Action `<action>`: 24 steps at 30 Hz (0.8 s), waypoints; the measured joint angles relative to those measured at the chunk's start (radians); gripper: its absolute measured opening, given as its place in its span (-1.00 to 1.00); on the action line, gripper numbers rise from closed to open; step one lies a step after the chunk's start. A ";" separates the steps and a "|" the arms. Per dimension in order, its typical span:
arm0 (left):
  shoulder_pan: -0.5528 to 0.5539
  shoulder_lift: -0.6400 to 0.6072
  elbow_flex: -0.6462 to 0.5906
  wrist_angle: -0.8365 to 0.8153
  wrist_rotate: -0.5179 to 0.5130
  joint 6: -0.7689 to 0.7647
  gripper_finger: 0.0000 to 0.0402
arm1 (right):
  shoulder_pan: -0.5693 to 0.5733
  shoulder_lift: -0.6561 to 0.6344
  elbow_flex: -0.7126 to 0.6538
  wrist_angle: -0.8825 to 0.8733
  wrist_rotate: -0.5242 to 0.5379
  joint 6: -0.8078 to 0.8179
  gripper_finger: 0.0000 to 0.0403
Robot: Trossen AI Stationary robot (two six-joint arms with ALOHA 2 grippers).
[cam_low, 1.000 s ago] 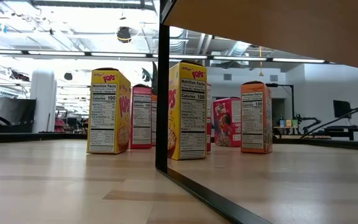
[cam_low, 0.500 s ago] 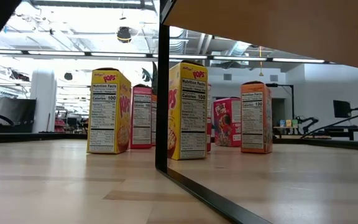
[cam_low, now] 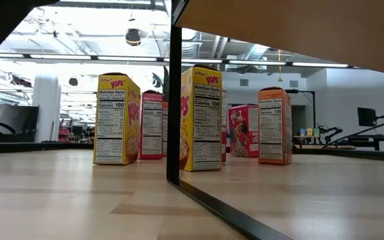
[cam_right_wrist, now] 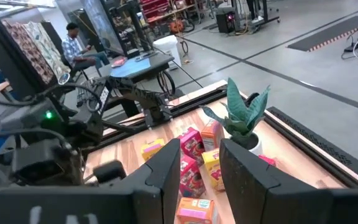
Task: Stack cereal on shelf
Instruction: Put the top right orange cereal box on the shelf
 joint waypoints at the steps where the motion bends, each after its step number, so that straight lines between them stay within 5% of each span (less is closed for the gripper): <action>1: -0.005 0.013 0.000 0.023 -0.002 -0.013 -0.17 | 0.000 0.000 0.000 0.000 -0.004 0.001 -0.33; 6: -0.040 0.058 0.007 0.148 -0.049 0.004 -0.17 | 0.000 0.000 0.000 -0.002 -0.010 0.031 -0.34; 13: -0.064 0.084 0.018 0.124 -0.143 0.048 -0.17 | 0.000 0.000 0.001 -0.008 -0.035 0.029 -0.29; 24: -0.064 0.081 0.025 0.067 -0.129 0.028 -0.17 | 0.000 0.000 0.001 -0.032 -0.035 0.023 -0.31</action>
